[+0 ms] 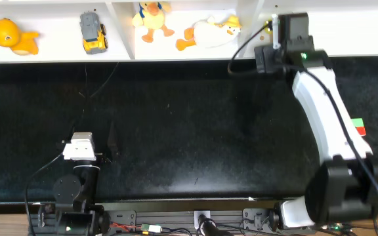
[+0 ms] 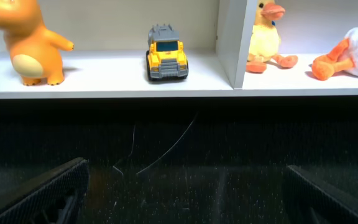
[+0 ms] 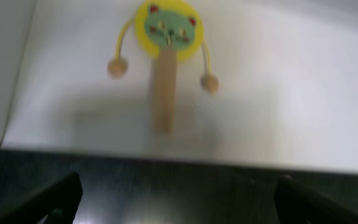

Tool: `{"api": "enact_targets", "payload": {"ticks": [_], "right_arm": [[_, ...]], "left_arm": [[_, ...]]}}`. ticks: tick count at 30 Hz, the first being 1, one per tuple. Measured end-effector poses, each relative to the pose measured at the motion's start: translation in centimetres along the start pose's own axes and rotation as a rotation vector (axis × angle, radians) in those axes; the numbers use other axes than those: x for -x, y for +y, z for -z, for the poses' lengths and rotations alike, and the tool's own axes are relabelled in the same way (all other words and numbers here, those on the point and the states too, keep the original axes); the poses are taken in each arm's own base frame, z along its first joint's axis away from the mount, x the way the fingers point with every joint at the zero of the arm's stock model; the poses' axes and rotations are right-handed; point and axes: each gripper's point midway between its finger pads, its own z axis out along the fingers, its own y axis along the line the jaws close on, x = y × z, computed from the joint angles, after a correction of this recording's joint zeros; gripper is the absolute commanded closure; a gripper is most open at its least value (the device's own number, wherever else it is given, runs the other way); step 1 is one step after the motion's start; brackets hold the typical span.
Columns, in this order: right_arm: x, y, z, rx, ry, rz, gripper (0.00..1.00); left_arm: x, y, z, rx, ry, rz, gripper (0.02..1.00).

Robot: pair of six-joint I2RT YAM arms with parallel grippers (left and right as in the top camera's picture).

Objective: Store Toys

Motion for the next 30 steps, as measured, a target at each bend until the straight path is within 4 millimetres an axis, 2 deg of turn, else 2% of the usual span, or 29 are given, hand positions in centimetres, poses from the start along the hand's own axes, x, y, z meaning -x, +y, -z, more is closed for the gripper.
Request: {"api": "enact_targets", "payload": {"ticks": [2, 8, 12, 15, 21, 26, 30], "right_arm": [[-1.5, -0.1, 1.3, -0.002, -0.003, -0.002, 0.007], [-8.2, -0.1, 5.0, -0.001, 0.026, -0.018, 0.007], [-10.6, -0.2, 6.9, 0.001, 0.046, -0.018, 0.005], [-10.6, -0.4, 7.6, -0.003, 0.035, -0.021, 0.005], [-10.6, -0.4, 7.6, -0.003, 0.035, -0.021, 0.005], [-10.2, 0.7, 7.5, 0.065, 0.017, -0.027, 0.003], [-10.7, -0.7, 7.2, 0.091, 0.027, -0.058, 0.005]], "left_arm": [[0.0, 0.0, 0.0, 0.000, 0.000, 0.000, 0.020], [0.0, 0.0, 0.0, -0.001, 0.000, 0.000, 0.023], [0.0, 0.0, 0.0, -0.001, 0.000, 0.000, 0.020], [0.0, 0.0, 0.0, 0.000, 0.000, 0.000, 0.020], [0.0, 0.0, 0.0, 0.000, 0.000, 0.000, 0.020], [0.0, 0.0, 0.0, -0.001, 0.000, 0.000, 0.020], [0.0, 0.0, 0.0, 0.000, 0.000, 0.000, 0.020]]}}
